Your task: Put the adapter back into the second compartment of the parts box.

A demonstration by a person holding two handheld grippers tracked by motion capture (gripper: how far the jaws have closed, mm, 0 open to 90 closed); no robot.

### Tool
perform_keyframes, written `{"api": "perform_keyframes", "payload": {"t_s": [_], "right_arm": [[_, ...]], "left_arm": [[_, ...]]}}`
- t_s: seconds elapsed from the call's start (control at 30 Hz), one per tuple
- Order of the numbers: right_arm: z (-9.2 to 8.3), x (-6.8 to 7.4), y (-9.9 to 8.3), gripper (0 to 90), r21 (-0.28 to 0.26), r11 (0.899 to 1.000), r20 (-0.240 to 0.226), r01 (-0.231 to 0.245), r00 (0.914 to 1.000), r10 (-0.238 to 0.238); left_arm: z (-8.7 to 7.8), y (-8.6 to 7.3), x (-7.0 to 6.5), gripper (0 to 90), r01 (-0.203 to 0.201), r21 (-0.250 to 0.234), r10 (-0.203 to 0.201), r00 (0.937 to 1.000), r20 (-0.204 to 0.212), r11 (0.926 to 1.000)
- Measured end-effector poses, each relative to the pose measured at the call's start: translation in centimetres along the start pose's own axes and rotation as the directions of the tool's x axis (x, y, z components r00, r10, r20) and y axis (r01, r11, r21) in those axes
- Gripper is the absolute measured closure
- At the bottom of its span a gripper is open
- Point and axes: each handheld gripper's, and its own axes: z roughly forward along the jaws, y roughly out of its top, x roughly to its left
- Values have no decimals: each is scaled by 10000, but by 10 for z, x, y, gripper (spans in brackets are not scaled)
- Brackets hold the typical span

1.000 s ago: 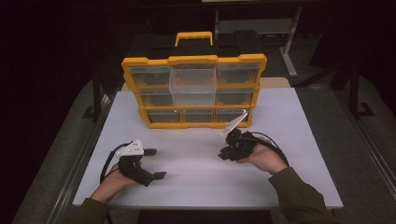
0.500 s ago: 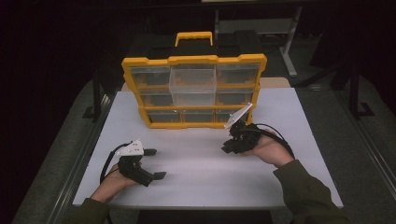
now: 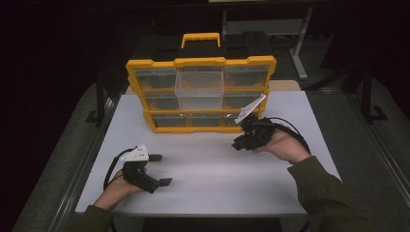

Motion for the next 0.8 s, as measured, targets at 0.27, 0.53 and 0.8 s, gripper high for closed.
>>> {"api": "perform_keyframes", "payload": {"t_s": [0.27,0.53,0.8], "right_arm": [[-15,-3,8,754,-109,9999,37,105,9999,-105],[-32,-7,18,754,-244,9995,92,203,9998,-201],[-51,-10,31,754,-281,9990,178,339,9993,-334]], "left_arm": [[0,0,0,0,28,27,-28,10000,28,10000],[1,0,0,0,80,100,-81,9999,122,9999],[1,0,0,0,17,86,-18,9999,112,10000]]}}
